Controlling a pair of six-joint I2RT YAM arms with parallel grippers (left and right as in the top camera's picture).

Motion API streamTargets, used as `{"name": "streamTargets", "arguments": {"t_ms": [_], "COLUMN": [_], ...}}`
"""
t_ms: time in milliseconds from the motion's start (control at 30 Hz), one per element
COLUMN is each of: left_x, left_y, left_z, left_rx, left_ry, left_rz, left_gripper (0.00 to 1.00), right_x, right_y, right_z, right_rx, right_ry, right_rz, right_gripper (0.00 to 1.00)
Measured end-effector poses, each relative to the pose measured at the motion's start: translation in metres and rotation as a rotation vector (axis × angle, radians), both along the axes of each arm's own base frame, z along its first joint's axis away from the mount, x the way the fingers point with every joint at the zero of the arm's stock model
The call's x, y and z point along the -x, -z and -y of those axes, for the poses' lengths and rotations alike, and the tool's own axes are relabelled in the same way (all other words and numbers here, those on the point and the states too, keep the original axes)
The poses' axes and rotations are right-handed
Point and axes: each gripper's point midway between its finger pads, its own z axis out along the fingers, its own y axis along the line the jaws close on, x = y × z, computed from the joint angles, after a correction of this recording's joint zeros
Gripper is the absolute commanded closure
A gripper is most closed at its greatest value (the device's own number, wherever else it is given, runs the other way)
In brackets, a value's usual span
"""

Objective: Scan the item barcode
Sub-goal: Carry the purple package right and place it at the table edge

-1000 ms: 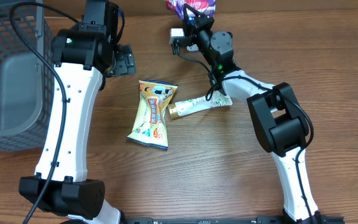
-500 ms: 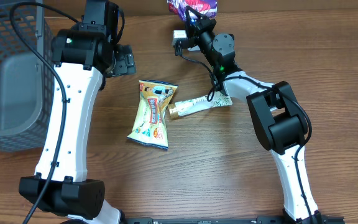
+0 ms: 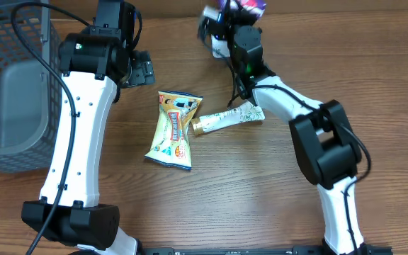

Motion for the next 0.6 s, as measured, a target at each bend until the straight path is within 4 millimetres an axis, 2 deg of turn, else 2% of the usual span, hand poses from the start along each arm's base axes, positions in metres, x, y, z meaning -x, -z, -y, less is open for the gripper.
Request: {"name": "streamTargets", "arguments": {"t_ms": [67, 133, 200, 233, 333, 367, 433, 500, 600], "left_x": [0.000, 0.000, 0.000, 0.000, 0.000, 0.000, 0.000, 0.000, 0.000], "left_y": [0.000, 0.000, 0.000, 0.000, 0.000, 0.000, 0.000, 0.000, 0.000], "left_z": [0.000, 0.000, 0.000, 0.000, 0.000, 0.000, 0.000, 0.000, 0.000], "left_rx": [0.000, 0.000, 0.000, 0.000, 0.000, 0.000, 0.000, 0.000, 0.000], "left_ry": [0.000, 0.000, 0.000, 0.000, 0.000, 0.000, 0.000, 0.000, 0.000], "left_rz": [0.000, 0.000, 0.000, 0.000, 0.000, 0.001, 0.000, 0.000, 0.000], "left_gripper": [0.00, 0.00, 0.00, 0.00, 0.00, 0.00, 0.00, 0.00, 0.00], "right_x": [0.011, 0.021, 0.029, 0.033, 0.043, 0.050, 0.068, 0.097, 0.144], "right_y": [-0.036, -0.057, -0.068, -0.065, -0.030, -0.008, 0.026, 0.057, 0.089], "right_z": [0.021, 0.042, 0.073, 0.097, 0.164, 0.198, 0.249, 0.300, 0.359], "right_rx": [-0.078, -0.132, -0.165, -0.174, -0.147, -0.115, -0.072, -0.040, -0.097], "right_ry": [0.132, 0.242, 0.392, 0.493, 0.743, 0.854, 1.012, 1.162, 1.334], "right_rz": [0.033, 0.036, 0.013, -0.021, -0.160, -0.231, -0.339, -0.453, -0.583], "right_gripper": [0.96, 0.96, 0.96, 0.96, 0.96, 0.96, 0.96, 0.96, 0.96]}}
